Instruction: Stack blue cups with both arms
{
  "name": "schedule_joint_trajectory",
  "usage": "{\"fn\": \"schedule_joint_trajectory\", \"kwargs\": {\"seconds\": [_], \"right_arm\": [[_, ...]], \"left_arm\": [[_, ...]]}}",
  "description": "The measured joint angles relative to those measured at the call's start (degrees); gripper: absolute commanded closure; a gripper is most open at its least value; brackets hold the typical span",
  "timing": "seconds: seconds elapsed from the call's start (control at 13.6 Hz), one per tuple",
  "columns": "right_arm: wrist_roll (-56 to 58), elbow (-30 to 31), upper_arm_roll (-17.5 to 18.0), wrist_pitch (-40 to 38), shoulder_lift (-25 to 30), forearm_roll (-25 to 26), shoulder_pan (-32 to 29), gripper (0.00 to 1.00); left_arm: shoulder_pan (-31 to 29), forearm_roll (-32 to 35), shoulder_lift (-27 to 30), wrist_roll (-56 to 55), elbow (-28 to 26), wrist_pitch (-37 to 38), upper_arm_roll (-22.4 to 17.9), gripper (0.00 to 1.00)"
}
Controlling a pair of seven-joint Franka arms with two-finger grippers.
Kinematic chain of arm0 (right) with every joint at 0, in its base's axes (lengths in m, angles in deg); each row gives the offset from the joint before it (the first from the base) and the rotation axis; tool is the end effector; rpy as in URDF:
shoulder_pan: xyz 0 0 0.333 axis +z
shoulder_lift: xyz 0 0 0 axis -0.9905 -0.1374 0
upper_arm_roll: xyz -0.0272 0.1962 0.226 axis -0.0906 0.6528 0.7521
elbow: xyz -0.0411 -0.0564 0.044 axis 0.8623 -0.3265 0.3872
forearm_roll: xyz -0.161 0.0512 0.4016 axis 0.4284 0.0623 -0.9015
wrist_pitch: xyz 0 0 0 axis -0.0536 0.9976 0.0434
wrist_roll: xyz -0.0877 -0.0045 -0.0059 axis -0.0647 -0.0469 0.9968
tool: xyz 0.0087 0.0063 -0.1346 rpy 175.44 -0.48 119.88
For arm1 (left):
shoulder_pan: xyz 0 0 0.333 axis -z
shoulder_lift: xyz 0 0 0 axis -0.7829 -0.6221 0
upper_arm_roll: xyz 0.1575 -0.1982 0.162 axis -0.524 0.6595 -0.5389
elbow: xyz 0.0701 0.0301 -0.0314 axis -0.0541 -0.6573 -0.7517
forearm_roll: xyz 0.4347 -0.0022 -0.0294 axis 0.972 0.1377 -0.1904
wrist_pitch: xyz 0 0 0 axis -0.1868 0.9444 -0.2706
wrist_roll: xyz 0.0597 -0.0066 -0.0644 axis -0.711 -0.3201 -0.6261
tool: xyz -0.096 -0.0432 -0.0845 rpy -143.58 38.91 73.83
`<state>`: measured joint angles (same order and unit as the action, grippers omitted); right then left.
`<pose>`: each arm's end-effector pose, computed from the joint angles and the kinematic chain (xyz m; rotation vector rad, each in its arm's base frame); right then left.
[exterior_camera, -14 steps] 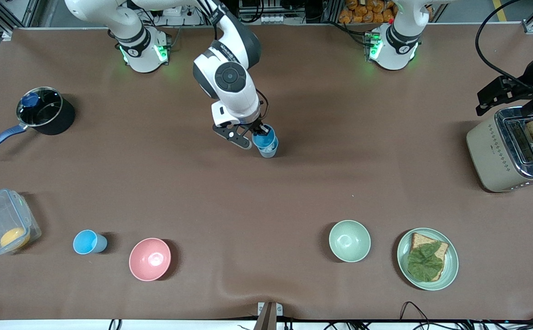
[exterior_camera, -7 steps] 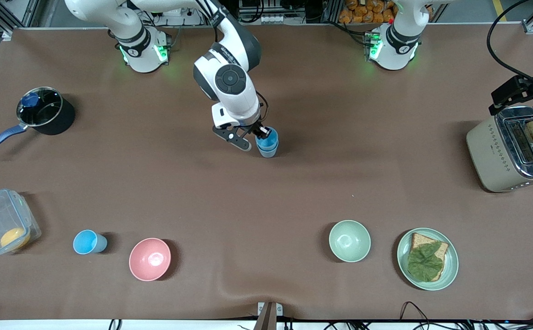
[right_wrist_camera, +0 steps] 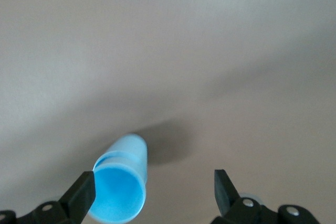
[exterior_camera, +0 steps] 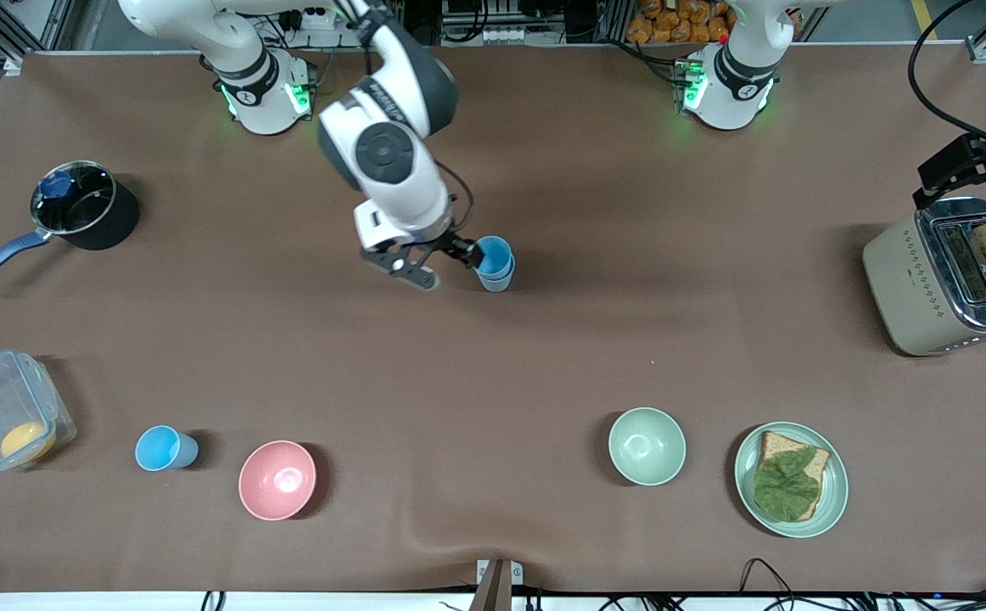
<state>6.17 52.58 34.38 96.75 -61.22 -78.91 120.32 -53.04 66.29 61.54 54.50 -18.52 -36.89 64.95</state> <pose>0.5349 0.4148 0.3081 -2.9888 0.6628 0.1833 0.5762 -0.0025 0.6208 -3.1335 -0.0518 -0.0800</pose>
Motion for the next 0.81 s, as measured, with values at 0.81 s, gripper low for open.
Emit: {"fn": "schedule_joint_trajectory", "kwargs": {"seconds": [0.81], "right_arm": [[42.0, -1.7, 2.9, -21.4, 13.6, 5.3, -28.9, 0.00]], "left_arm": [[2.4, 0.0, 0.4, 0.1, 0.0, 1.6, -3.8, 0.00]]}}
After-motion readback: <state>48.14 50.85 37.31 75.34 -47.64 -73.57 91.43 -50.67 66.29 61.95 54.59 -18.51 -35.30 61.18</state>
